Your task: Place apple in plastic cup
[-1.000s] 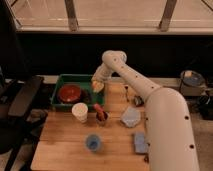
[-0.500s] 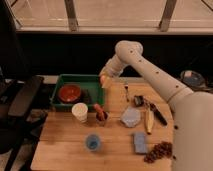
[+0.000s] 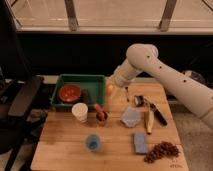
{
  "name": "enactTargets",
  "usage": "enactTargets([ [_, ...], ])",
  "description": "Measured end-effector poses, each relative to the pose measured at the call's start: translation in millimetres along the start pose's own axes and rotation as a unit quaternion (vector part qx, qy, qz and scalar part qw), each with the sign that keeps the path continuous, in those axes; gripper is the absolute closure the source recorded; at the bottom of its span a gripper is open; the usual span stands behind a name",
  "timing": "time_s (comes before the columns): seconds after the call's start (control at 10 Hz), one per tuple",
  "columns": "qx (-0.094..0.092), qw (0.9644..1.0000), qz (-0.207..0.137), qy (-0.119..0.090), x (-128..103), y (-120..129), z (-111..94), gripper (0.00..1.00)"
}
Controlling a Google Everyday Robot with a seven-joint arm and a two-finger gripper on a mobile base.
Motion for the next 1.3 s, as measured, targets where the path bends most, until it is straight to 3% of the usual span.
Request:
enactTargets([
  [0.3, -0.014, 0.9999, 0.008, 0.001, -19.8, 70.1, -18.2, 1.00],
  [0.5, -0.029, 0.9996, 0.008, -0.001, -30.0, 100.3, -19.8, 1.00],
  [1.0, -0.033, 0.9994, 0.003, -0.002, -31.8, 99.6, -17.1, 1.00],
  [1.1, -0.037, 0.9993, -0.004, -0.004, -33.5, 96.0, -11.4, 1.00],
  [1.3, -0.054, 0.9980, -0.025, -0.018, -48.2, 94.2, 20.9, 1.00],
])
